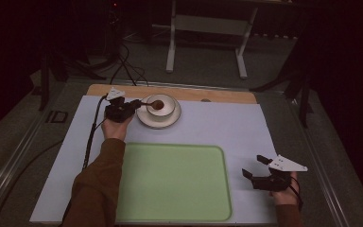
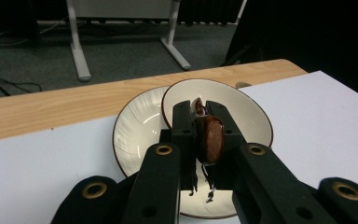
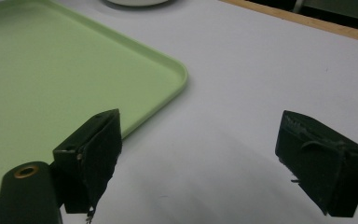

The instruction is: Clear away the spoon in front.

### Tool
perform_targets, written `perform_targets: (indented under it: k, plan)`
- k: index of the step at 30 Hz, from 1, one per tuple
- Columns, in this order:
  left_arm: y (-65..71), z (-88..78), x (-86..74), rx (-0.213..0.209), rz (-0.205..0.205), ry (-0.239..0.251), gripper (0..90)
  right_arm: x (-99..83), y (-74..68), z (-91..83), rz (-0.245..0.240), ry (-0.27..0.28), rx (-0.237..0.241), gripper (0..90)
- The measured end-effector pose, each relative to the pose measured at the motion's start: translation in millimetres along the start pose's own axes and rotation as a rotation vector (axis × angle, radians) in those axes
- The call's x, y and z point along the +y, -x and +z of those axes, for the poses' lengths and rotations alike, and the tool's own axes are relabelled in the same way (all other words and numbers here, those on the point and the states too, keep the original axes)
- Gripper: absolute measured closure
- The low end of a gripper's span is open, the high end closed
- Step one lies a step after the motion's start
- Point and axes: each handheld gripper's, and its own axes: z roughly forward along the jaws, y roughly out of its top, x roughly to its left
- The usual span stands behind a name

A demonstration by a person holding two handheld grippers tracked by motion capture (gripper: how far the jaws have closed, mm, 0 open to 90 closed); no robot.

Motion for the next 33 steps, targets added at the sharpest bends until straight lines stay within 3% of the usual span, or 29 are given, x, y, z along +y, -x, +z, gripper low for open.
perform_targets:
  k: [33]
  plan:
    - [-0.1, -47.2, 19.0, 0.021, 0.088, 0.007, 83.2, 0.0, -0.2, 0.0, 0.001, 0.000, 0.002, 14.3]
